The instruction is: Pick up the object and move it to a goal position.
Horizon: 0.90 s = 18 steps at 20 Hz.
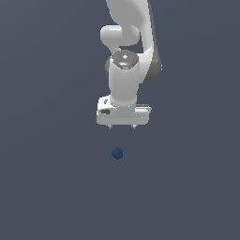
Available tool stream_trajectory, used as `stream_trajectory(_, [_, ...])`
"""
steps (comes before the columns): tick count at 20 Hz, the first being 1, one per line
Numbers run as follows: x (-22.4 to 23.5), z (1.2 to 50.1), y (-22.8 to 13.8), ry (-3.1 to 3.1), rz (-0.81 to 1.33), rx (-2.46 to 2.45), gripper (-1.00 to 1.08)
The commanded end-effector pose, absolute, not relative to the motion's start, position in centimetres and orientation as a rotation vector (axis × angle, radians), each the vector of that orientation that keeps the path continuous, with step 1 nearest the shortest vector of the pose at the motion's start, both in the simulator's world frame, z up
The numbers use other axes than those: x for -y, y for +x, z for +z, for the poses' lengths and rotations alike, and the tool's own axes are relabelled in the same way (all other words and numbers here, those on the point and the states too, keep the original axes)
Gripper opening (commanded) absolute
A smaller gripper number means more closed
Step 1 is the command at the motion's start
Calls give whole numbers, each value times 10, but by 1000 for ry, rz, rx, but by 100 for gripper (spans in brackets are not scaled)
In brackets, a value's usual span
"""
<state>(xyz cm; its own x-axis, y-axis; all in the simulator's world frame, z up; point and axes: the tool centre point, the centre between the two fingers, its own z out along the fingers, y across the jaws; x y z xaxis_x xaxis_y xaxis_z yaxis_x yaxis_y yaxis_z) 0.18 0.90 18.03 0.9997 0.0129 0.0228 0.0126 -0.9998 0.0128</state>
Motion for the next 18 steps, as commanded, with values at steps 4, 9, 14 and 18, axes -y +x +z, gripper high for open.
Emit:
stream_trajectory(4, [-10, 181, 1, 3130, 29, -28, 100])
stream_trajectory(9, [-14, 181, -4, 3135, 0, -58, 100])
stream_trajectory(14, [-14, 182, -4, 3135, -1, -62, 100])
stream_trajectory(18, [-14, 181, -4, 3135, -2, -51, 100])
